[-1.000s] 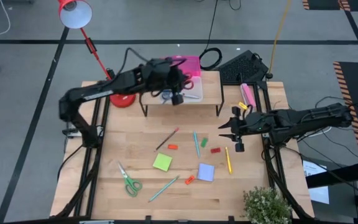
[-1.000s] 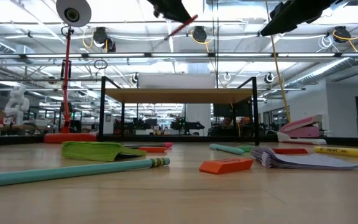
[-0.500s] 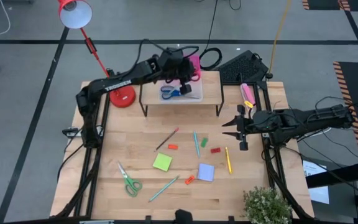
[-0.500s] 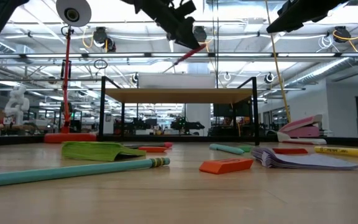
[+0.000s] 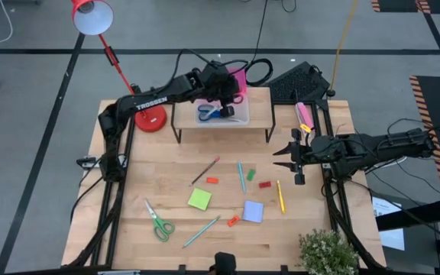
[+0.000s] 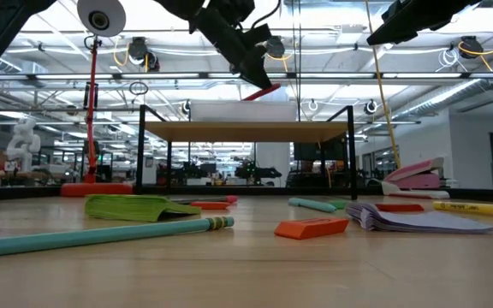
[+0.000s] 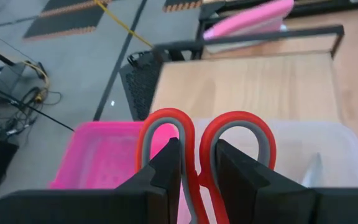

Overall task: Pack school essentials
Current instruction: Put the red scissors into the pink supply box on the shelf

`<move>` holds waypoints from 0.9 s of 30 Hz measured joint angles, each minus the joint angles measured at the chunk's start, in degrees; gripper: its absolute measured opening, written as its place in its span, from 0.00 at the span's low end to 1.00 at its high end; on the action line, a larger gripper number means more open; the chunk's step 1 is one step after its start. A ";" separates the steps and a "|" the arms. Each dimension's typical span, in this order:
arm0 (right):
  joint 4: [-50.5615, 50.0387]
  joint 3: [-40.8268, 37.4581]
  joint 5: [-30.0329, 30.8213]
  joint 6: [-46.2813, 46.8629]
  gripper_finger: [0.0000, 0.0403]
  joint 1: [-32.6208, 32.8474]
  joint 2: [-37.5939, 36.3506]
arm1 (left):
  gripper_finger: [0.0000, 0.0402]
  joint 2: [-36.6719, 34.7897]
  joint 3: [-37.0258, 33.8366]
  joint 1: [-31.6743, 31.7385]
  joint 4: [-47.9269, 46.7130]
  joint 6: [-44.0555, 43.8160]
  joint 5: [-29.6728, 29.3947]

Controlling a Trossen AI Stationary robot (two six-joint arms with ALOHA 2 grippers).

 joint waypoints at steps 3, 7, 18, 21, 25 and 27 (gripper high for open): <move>-0.01 0.00 0.00 -0.21 0.32 0.00 0.00 | 0.22 0.00 0.00 -0.07 -1.10 0.33 0.02; 0.01 0.00 0.00 -0.41 0.32 0.00 0.00 | 0.22 0.77 0.00 -0.22 -1.80 0.51 0.02; 0.03 0.00 0.02 -1.26 0.32 0.00 0.00 | 0.22 1.49 -0.05 -0.55 -2.30 0.64 -0.04; 0.01 0.00 0.00 -1.28 0.32 0.00 0.00 | 0.22 1.49 -0.05 -0.61 -2.59 0.64 -0.04; 0.01 0.00 0.01 -1.28 0.32 0.00 0.00 | 0.22 1.49 -0.05 -0.59 -2.69 0.82 -0.04; 0.01 0.00 0.02 -1.28 0.32 0.00 0.00 | 0.22 1.49 -0.05 -0.59 -2.78 0.82 -0.04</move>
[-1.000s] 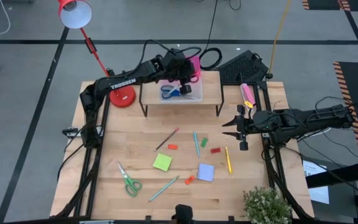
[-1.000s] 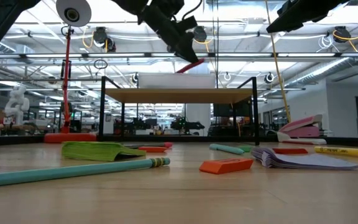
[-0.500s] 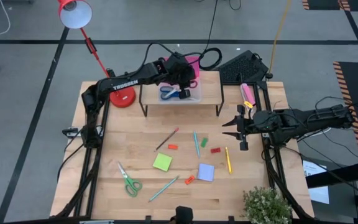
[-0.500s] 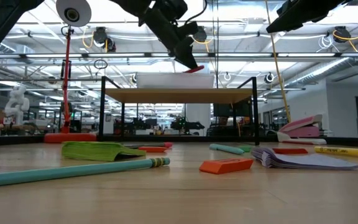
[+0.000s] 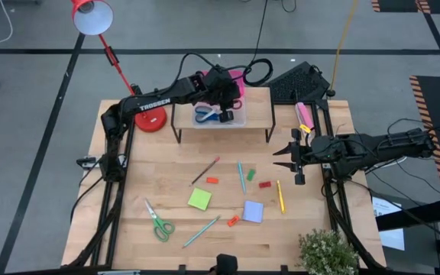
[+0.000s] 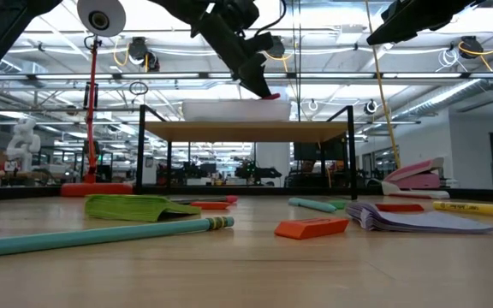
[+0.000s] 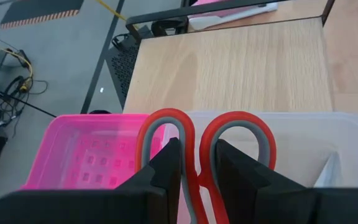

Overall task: Pack school essentials
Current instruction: Put the red scissors into the pink supply box on the shelf

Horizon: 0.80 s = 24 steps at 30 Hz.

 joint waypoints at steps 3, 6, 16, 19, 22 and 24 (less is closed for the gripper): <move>0.00 0.00 -0.02 0.00 0.32 0.00 0.00 | 0.22 0.00 0.00 0.00 0.00 0.06 0.00; 0.00 0.00 0.00 0.00 0.32 0.00 0.00 | 0.22 0.00 0.00 -0.02 -0.22 0.22 0.01; 0.00 0.00 0.00 0.00 0.32 0.00 0.00 | 0.26 0.00 0.00 0.23 -1.95 0.62 0.48; 0.00 0.00 0.00 -0.15 0.32 0.00 0.00 | 0.35 0.00 0.00 0.61 -1.89 -0.29 0.46; 0.00 0.00 -0.01 -0.17 0.32 0.01 0.00 | 0.42 0.00 0.00 0.82 -1.51 -0.83 0.46; 0.00 0.00 0.00 -0.17 0.32 0.00 0.00 | 0.45 0.00 0.00 0.85 -1.47 -0.71 0.46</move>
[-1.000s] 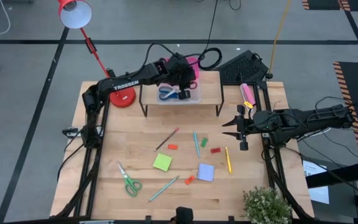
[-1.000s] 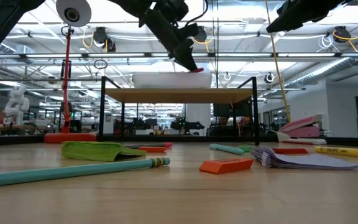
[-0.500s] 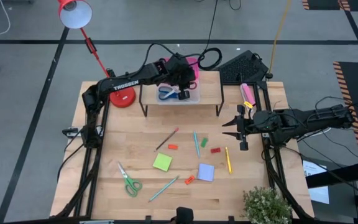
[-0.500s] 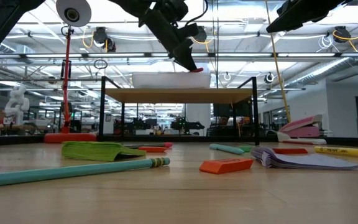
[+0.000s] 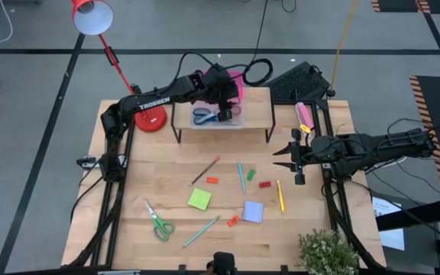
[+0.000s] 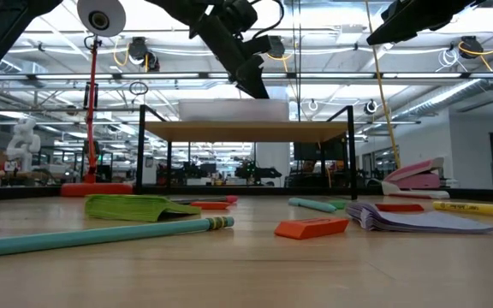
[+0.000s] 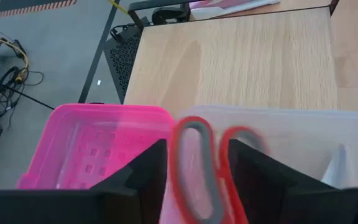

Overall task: Pack school essentials
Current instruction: Put the red scissors into the pink supply box on the shelf, then put the green scissors into the pink supply box on the shelf

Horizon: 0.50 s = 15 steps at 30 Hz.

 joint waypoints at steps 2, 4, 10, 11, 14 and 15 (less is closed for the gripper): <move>0.00 0.00 0.00 0.00 0.32 0.02 0.00 | 0.45 0.00 0.00 -0.01 0.29 0.03 0.00; 0.00 0.00 0.00 0.00 0.32 0.00 0.00 | 0.46 0.00 0.00 -0.02 0.58 -0.03 -0.03; 0.00 0.00 0.02 0.00 0.32 0.01 0.00 | 0.46 -1.88 0.00 -0.57 0.82 -2.81 -0.63; 0.00 0.00 0.02 0.00 0.32 0.00 0.00 | 0.46 -2.86 0.00 -0.76 0.76 -3.33 -0.79; 0.00 0.00 0.02 0.07 0.32 0.00 0.04 | 0.46 -6.19 0.00 -1.81 -0.17 -4.98 -2.01; 0.00 0.00 0.01 0.13 0.32 0.00 0.04 | 0.46 -7.37 0.00 -2.37 -1.07 -5.41 -2.48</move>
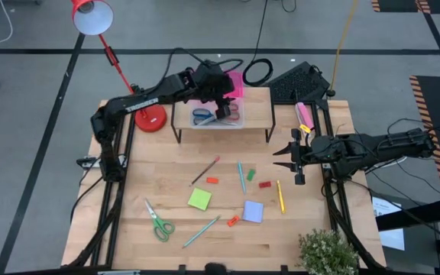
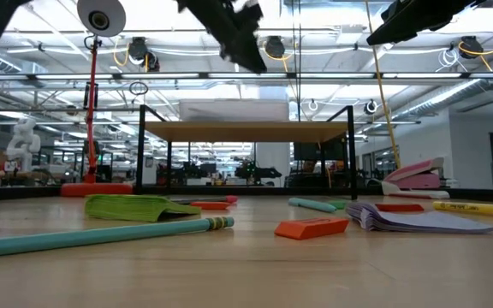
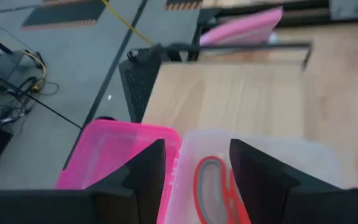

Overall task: Pack school essentials
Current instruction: Put the green scissors into the pink supply box on the shelf

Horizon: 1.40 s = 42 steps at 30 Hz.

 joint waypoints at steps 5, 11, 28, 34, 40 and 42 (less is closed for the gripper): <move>0.00 -0.04 0.01 1.45 0.32 0.00 0.04 | 0.46 -6.96 0.02 -4.12 -6.85 -3.60 -0.59; 0.29 -0.04 -0.01 3.93 0.32 0.00 0.25 | 0.46 -11.24 0.04 -13.75 -18.56 -7.59 -3.08; 0.60 -0.07 -0.23 7.81 0.32 0.02 2.44 | 0.46 -12.19 -10.50 -50.01 -30.78 -33.67 -9.14; 2.53 -0.07 -0.25 7.35 0.32 0.02 3.34 | 0.46 -12.17 -20.11 -58.48 -29.48 -46.63 -7.71; 2.69 -0.07 -0.33 8.68 0.32 0.05 5.45 | 0.46 -12.17 -29.93 -65.16 -22.89 -51.54 -3.80; 2.69 -0.07 -0.49 9.42 0.32 0.07 6.42 | 0.46 -12.17 -33.10 -66.99 -19.37 -51.56 -3.46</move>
